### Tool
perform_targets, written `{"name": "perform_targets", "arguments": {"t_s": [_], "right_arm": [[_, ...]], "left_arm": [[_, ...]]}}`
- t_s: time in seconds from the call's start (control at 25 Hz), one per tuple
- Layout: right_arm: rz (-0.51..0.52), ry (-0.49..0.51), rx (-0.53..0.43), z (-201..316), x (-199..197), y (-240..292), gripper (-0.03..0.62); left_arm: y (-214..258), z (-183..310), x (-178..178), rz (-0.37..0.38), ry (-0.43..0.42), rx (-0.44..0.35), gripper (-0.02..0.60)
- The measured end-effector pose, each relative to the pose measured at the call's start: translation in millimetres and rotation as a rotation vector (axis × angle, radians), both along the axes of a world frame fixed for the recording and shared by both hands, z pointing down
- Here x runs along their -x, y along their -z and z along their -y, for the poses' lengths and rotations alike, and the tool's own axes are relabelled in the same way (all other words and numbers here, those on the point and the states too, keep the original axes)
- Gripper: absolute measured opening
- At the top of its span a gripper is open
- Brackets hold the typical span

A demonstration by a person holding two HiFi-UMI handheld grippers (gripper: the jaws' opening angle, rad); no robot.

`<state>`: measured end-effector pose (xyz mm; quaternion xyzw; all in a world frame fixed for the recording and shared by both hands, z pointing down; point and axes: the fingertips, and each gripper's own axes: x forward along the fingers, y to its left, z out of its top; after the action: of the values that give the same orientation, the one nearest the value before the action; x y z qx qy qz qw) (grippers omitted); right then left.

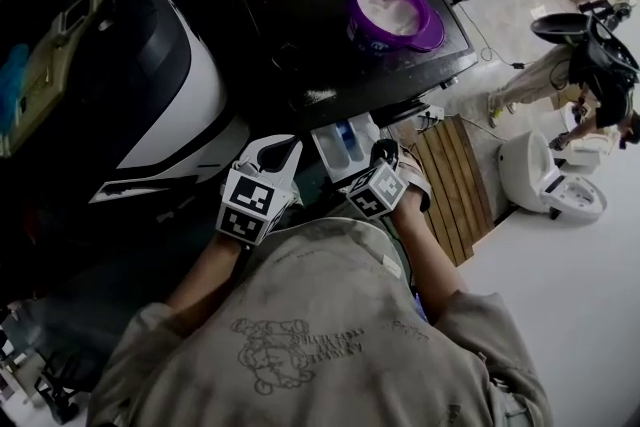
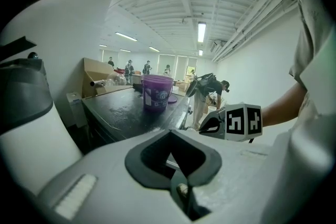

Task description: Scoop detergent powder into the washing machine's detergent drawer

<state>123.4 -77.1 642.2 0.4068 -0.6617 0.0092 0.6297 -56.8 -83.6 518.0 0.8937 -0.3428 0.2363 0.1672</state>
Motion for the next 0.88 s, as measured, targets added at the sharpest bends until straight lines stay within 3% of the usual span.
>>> {"name": "perform_targets", "arguments": {"t_s": [0.44,0.64,0.88], "right_arm": [[-0.114,0.046,0.011,-3,-2,4,0.038],[-0.140,0.053,0.016,-5,-2,2,0.038],[-0.092,0.041,0.004,-4,-1,5,0.038]], "left_arm": [[-1,-3,15,-0.008,0.036,0.012,0.000],[2,-4,14,-0.067,0.036,-0.006,0.000],[4,-4,15,-0.058,0.039,-0.013,0.000]]}}
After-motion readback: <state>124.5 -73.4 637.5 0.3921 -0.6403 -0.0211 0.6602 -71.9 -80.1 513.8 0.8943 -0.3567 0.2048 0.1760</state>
